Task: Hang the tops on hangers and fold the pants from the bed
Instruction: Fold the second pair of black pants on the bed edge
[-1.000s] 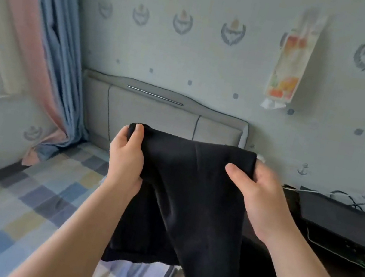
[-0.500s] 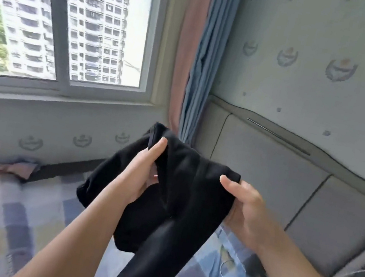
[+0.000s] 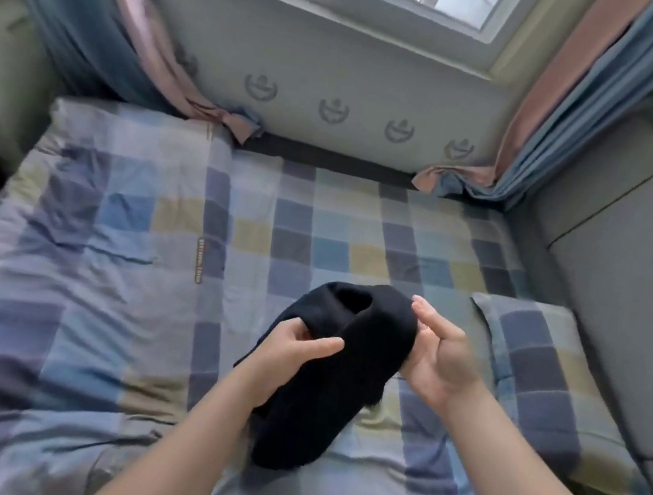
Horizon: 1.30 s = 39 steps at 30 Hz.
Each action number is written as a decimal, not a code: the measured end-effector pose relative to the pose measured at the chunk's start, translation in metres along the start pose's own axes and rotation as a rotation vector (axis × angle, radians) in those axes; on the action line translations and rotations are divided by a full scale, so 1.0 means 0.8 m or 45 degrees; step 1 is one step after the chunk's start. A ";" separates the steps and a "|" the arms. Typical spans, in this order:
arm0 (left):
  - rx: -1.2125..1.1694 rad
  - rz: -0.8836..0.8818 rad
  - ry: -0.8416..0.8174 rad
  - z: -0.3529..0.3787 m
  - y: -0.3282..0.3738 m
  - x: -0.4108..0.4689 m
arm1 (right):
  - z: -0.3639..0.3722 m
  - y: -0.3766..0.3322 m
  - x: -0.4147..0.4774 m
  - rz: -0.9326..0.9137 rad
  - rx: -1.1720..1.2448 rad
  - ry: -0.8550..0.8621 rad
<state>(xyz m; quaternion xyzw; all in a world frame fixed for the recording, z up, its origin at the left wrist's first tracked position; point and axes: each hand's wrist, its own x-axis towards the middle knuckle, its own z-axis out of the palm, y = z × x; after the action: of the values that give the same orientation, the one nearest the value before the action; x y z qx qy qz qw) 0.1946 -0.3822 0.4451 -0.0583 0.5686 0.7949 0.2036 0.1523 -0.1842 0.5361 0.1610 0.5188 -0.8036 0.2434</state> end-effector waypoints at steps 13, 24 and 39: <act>0.224 0.021 0.307 0.086 -0.057 -0.030 | -0.094 0.022 0.007 0.072 0.091 -0.255; -0.419 0.012 0.818 0.168 -0.025 -0.011 | -0.171 0.089 -0.059 0.169 -1.097 -0.464; 0.414 -0.134 0.434 0.216 -0.033 0.006 | -0.186 -0.081 -0.070 -0.913 -1.200 -0.366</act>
<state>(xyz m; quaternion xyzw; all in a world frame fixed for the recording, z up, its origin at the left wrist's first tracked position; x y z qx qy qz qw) 0.2248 -0.2134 0.4806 -0.1876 0.7116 0.6598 0.1524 0.1634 -0.0140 0.5528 -0.2590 0.8023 -0.5332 0.0702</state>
